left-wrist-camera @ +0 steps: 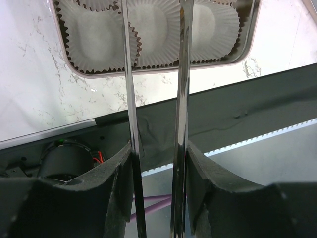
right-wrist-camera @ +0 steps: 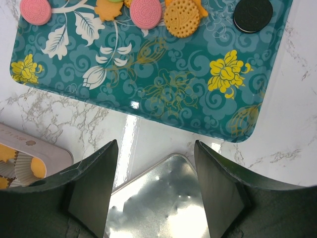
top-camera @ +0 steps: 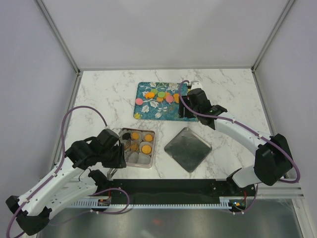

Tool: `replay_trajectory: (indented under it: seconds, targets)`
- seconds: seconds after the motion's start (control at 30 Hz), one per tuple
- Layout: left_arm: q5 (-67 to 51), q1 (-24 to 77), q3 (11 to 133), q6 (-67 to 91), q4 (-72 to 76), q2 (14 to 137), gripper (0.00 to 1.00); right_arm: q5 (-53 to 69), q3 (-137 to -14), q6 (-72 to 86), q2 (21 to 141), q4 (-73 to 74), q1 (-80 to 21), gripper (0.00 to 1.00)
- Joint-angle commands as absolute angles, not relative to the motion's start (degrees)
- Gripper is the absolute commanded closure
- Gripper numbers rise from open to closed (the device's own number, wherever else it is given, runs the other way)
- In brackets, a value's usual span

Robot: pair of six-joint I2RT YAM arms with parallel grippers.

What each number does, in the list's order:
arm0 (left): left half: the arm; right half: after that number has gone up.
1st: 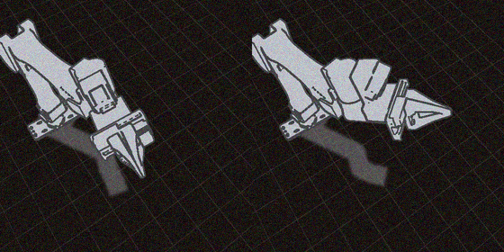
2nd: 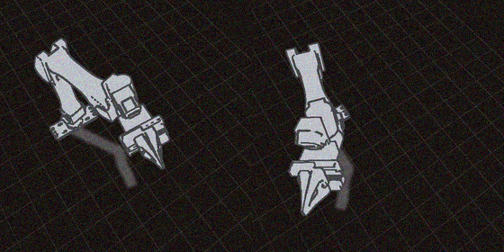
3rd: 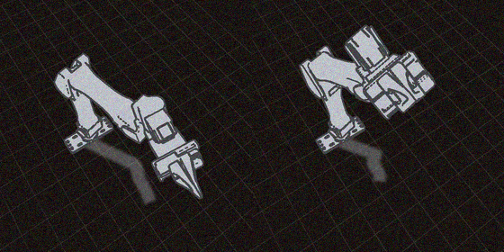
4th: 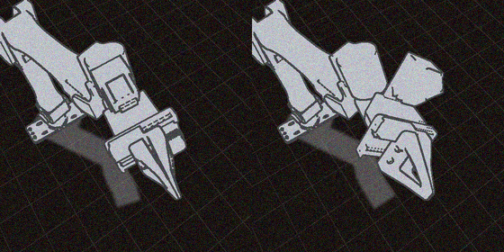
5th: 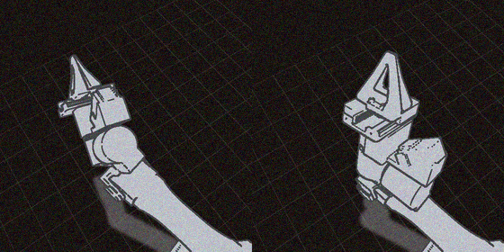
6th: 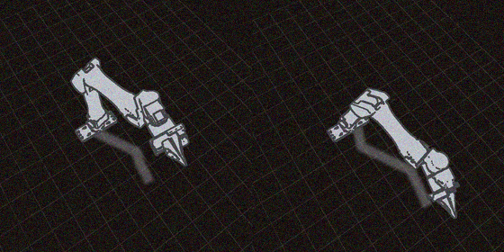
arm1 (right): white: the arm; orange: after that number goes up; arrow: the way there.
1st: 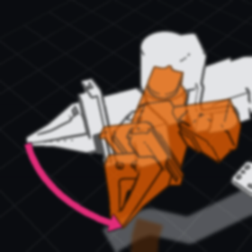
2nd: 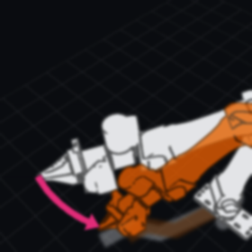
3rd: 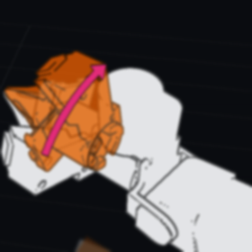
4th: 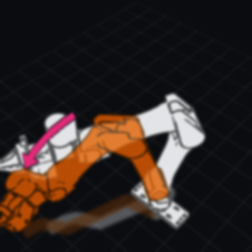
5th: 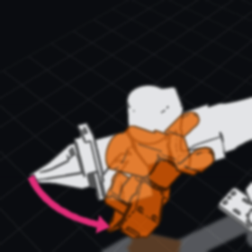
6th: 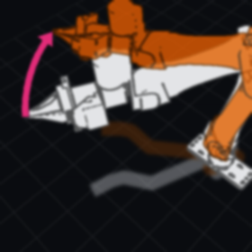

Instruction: Pack the cookies

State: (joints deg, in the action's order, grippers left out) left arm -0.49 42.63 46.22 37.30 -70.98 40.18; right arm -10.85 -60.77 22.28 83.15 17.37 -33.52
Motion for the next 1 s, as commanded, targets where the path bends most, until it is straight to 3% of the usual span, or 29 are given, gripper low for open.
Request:
replay_trajectory:
  seconds: [0.0,0.23,0.5,0.97]
  targets:
    - [-0.2,42.9,47.6,37.4,-69.2,40.5,0.52,-11.3,-60.6,22.1,82.4,15.6,-33.4,0.29]
    - [-0.1,42.9,49.5,37.4,-69.2,40.8,0.51,-11.4,-60.5,22.1,82.2,15.7,-33.4,0.29]
    - [3.1,43.0,59.8,35.0,-64.1,47.6,0.51,-12.0,-61.3,21.9,80.1,17.0,-33.4,0.29]
    - [3.1,42.2,85.5,21.7,-42.5,88.0,0.45,-17.1,-59.8,22.6,69.1,22.4,-33.3,0.28]
